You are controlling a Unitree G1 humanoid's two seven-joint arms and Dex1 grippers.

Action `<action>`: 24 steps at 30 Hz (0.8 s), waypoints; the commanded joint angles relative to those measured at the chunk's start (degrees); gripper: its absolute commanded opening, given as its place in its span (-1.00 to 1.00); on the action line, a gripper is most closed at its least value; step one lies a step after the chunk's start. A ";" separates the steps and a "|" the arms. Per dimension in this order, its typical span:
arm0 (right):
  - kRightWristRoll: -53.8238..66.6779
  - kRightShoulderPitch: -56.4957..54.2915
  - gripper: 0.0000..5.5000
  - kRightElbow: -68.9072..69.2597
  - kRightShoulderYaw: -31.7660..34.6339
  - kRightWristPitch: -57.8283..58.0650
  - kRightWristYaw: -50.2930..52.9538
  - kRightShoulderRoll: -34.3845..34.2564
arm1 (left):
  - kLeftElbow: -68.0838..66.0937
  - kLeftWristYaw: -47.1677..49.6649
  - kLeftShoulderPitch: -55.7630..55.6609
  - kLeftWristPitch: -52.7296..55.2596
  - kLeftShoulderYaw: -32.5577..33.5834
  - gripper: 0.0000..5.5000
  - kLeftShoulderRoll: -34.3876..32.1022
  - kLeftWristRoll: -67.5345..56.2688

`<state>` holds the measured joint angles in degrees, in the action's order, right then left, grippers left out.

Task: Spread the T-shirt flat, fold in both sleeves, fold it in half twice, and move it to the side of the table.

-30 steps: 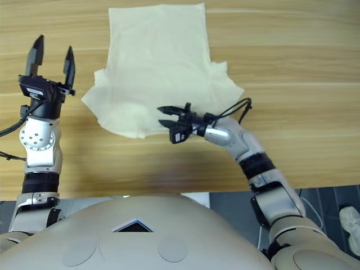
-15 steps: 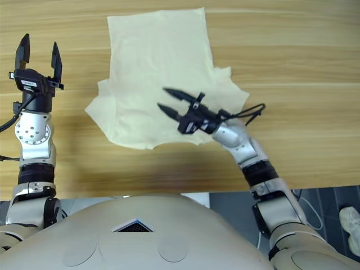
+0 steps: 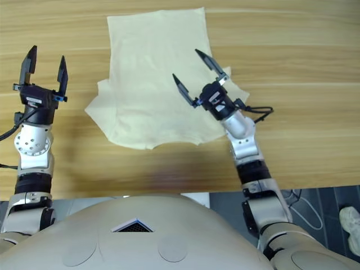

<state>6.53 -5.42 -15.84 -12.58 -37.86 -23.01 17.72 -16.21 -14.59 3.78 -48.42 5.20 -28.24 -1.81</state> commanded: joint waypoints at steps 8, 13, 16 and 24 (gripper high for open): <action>-0.97 -5.14 0.36 0.63 4.78 2.29 -0.54 -0.96 | 4.22 -11.54 9.58 5.07 -0.73 -0.04 -11.57 7.10; -3.72 -9.30 0.36 -2.29 7.40 1.86 0.03 0.87 | 17.82 -17.44 26.78 8.69 3.13 -0.04 -21.51 18.95; -5.13 -10.09 0.36 -2.66 8.95 1.43 0.83 1.97 | 23.44 -15.03 26.46 14.10 3.93 -0.04 -21.49 31.43; -7.02 -6.63 0.36 -2.19 10.47 0.20 1.10 3.43 | 22.54 -10.92 20.81 21.49 -5.46 -0.04 -18.28 47.01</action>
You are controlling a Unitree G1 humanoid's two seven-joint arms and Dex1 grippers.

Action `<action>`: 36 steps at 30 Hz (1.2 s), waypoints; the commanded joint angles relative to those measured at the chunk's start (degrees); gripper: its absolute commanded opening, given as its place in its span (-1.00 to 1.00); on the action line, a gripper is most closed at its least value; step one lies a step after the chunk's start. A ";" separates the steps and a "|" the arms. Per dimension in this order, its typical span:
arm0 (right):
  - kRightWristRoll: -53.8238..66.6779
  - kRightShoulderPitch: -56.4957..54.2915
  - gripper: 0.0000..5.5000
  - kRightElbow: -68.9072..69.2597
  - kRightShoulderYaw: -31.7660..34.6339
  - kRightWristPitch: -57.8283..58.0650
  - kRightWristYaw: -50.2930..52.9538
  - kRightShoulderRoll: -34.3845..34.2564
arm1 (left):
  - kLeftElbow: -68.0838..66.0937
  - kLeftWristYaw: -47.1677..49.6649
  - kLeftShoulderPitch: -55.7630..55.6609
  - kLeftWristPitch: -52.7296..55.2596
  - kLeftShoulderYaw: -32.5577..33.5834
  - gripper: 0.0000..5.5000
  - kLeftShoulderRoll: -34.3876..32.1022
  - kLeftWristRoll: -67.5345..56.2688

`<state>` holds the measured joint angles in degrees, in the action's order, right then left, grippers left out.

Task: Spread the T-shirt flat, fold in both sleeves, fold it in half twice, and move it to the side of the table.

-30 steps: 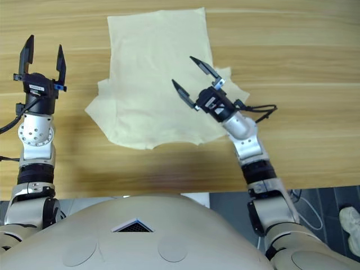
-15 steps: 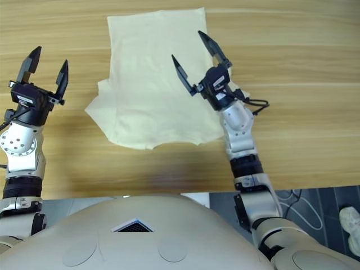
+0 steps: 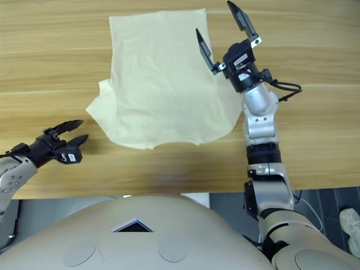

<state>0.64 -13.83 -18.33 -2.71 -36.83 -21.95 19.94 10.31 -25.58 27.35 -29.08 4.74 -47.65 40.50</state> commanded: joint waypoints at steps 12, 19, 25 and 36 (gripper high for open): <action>-2.30 2.87 0.36 -1.68 1.63 -3.36 1.29 1.85 | -13.08 5.47 -13.38 6.38 -13.21 -0.04 0.14 8.49; -2.15 3.06 0.36 -2.45 1.84 -3.71 1.28 1.67 | -13.79 5.75 -13.84 4.72 -15.87 -0.04 -0.69 6.09; -2.00 3.21 0.37 -3.82 1.90 -4.31 1.19 1.39 | -15.75 6.31 -14.19 5.44 -16.49 -0.47 -1.60 4.94; -1.71 4.17 0.37 -4.11 1.77 -4.87 0.97 1.21 | -17.96 7.60 -16.34 4.69 -19.85 -0.99 -0.84 4.69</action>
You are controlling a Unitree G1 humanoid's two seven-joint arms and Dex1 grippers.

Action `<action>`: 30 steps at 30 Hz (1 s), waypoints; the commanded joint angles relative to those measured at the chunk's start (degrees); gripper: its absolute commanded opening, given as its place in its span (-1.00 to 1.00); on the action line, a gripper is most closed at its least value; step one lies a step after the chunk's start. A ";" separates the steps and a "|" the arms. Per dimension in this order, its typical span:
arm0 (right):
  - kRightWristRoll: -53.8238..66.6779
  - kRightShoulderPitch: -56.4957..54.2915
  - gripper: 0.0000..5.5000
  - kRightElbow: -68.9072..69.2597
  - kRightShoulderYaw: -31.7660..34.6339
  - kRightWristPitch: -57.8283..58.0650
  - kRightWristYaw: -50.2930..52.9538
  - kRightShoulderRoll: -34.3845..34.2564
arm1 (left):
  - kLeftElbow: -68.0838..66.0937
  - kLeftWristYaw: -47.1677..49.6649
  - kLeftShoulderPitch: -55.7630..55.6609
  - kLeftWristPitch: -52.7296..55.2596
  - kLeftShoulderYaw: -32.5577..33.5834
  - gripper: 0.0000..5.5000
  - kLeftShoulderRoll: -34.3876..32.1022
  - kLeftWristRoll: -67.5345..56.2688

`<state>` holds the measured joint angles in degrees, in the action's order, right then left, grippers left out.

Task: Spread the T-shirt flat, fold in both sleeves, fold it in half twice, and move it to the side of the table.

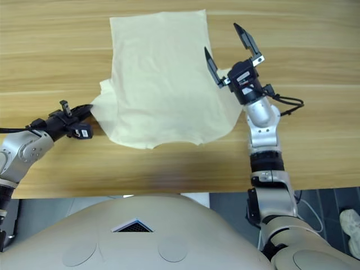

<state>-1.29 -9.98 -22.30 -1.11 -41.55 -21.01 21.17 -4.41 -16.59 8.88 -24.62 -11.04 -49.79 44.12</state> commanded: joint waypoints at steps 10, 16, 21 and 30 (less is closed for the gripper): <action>0.53 0.65 0.37 -1.28 0.56 -0.71 0.20 -0.05 | 0.99 3.83 3.62 -2.62 -3.26 -0.99 4.73 -5.02; 0.45 0.97 0.37 -1.80 0.87 -1.06 0.15 0.09 | 1.92 8.13 1.21 -2.46 -1.49 -0.99 6.18 -4.48; -0.17 0.36 0.37 -2.72 0.77 -1.61 0.27 0.21 | 1.57 11.32 -0.31 -2.10 -0.60 -0.99 6.43 -2.94; -0.70 0.13 0.37 -3.30 0.66 -2.36 0.93 0.40 | -0.85 11.16 -4.52 -5.40 -3.91 -0.99 7.55 -2.00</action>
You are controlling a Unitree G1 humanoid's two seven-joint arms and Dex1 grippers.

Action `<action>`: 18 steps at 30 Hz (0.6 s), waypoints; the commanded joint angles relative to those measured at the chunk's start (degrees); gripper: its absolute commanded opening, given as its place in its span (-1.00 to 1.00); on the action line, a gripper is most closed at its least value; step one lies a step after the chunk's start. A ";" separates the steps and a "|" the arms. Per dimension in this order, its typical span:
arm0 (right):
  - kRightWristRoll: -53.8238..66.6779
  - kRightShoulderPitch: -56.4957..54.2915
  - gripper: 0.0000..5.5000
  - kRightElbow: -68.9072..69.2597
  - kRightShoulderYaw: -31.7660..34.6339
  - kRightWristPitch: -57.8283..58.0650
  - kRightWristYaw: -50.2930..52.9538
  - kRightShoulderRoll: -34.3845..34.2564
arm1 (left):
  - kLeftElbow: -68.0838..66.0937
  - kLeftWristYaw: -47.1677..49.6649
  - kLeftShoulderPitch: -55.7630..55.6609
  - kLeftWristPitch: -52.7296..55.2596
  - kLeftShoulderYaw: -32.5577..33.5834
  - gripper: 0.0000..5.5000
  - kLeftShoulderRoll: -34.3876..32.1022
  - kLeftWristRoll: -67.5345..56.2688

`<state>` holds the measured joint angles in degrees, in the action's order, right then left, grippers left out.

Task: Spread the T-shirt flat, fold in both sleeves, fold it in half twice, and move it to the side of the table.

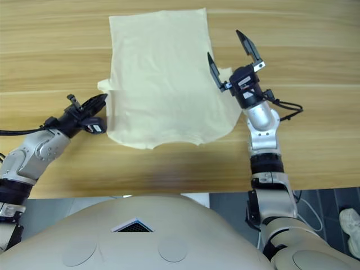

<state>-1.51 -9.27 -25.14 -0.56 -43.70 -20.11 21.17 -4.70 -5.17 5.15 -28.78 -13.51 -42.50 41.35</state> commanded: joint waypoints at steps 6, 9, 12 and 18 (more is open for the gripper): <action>-0.56 -0.48 0.37 -0.84 -0.18 -0.28 0.06 0.22 | -0.53 0.64 -2.79 -2.61 -2.12 -0.99 0.59 1.56; -0.63 -0.63 0.37 -1.09 -0.35 -0.33 -0.02 0.15 | -0.73 0.66 -3.84 -3.27 -2.82 -0.99 1.13 2.32; -0.84 -0.73 0.37 -2.09 -0.49 -0.74 0.12 -0.04 | -0.78 1.17 -5.75 -3.54 -2.63 -0.99 1.40 2.91; -0.94 -0.74 0.37 -2.97 -0.95 -1.31 0.23 -0.54 | -2.10 1.02 -7.61 -4.74 -4.24 -0.99 1.71 3.67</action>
<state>-1.88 -9.30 -27.43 -1.26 -44.52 -20.00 20.92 -5.86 -4.01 -1.78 -32.63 -16.61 -40.97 43.86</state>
